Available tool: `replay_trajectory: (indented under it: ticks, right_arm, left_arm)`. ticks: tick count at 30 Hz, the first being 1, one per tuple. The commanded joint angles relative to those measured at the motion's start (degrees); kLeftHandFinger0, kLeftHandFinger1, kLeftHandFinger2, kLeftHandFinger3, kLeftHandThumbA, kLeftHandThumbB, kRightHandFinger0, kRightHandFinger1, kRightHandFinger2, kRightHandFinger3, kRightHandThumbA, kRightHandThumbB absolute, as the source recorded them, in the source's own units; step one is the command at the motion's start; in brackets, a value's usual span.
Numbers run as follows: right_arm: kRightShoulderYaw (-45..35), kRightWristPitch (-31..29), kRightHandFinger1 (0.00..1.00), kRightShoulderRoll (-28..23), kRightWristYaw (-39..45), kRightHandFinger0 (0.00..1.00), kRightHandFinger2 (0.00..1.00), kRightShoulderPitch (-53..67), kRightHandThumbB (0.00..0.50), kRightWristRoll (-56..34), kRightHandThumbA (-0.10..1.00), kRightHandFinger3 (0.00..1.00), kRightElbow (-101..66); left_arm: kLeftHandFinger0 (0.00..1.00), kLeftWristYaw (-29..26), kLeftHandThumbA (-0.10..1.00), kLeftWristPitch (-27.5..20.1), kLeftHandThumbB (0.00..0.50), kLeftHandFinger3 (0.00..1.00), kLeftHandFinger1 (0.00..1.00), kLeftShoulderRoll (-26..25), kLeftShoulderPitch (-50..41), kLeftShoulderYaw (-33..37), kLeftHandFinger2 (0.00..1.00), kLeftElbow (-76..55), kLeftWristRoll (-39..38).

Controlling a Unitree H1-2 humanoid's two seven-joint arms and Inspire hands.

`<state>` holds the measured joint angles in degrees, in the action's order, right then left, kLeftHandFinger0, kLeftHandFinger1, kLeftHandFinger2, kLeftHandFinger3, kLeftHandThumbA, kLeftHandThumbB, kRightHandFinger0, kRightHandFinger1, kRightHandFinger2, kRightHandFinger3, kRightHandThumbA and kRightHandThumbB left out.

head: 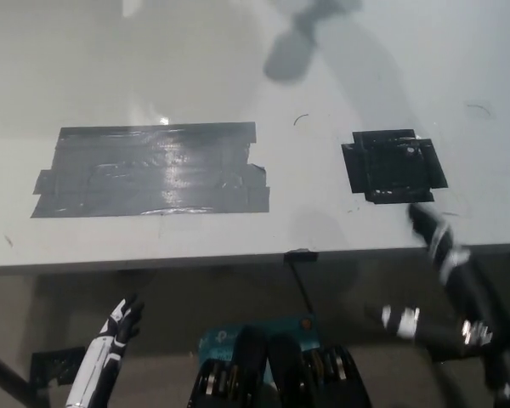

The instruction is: A person hands a spray bottle to the robot which it grabs with its right hand and places on the black spot infront of it on the table

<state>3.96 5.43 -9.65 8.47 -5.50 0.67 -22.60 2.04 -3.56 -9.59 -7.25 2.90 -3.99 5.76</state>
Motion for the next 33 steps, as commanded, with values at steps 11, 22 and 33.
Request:
replay_trajectory:
  ticks: [11,22,33]
  right_arm:
    - [-3.3,11.5,1.00,3.1,-2.5,1.00,1.00,-29.9,0.388,-0.7,1.00,1.00,22.6]
    - [-3.9,9.8,1.00,5.6,-3.4,1.00,1.00,-43.4,0.358,-1.2,1.00,1.00,45.3]
    - [-6.4,6.9,1.00,7.8,-4.2,1.00,1.00,-48.4,0.381,-2.5,1.00,1.00,54.4]
  left_arm:
    - [1.00,0.5,1.00,-1.5,0.070,1.00,1.00,0.5,-1.8,0.0,1.00,-2.3,0.0]
    - [1.00,0.6,1.00,-2.3,0.067,1.00,1.00,0.5,-2.3,-0.1,1.00,-2.5,0.0]
    - [1.00,0.4,1.00,-2.9,0.082,1.00,1.00,0.6,-1.8,-0.2,1.00,-2.6,0.7]
